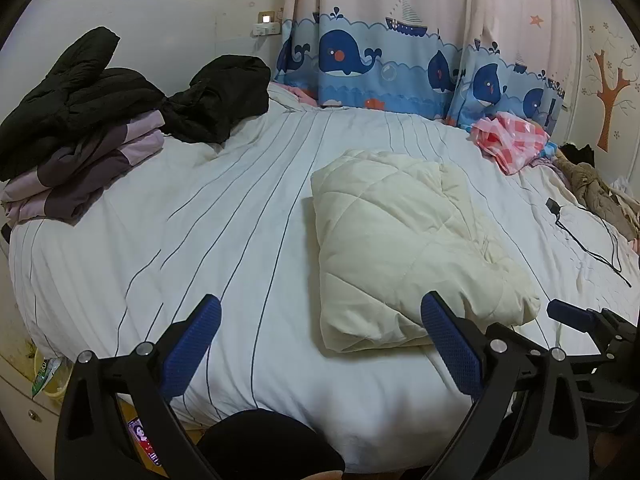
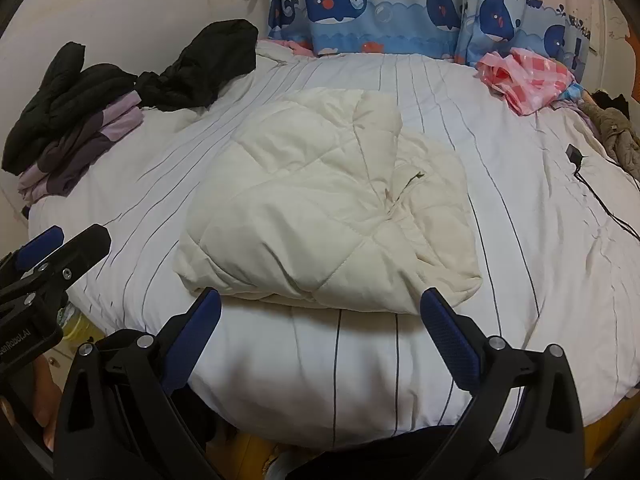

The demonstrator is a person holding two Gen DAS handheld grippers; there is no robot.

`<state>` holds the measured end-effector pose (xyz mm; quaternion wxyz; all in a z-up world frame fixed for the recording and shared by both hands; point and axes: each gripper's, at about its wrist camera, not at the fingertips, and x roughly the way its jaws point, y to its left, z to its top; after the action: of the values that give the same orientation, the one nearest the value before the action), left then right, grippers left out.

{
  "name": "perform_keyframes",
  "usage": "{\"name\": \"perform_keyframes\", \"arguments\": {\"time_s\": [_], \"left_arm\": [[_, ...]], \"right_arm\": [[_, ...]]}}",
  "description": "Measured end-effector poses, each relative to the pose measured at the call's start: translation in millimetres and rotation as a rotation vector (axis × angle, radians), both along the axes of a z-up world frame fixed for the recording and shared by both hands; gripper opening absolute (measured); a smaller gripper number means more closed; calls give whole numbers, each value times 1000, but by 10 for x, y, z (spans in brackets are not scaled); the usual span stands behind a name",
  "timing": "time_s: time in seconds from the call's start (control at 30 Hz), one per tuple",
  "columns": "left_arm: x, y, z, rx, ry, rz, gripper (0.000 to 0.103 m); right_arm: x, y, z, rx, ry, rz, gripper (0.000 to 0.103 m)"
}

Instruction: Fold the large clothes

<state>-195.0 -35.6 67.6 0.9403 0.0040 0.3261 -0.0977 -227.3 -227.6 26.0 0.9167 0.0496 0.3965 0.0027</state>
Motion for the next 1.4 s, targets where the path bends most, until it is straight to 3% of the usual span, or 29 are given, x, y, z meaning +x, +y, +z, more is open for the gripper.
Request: {"name": "perform_keyframes", "arguments": {"time_s": [1.4], "left_arm": [[134, -21, -156, 3, 42, -5, 96]], "right_arm": [[139, -41, -151, 1, 30, 26, 96]]}}
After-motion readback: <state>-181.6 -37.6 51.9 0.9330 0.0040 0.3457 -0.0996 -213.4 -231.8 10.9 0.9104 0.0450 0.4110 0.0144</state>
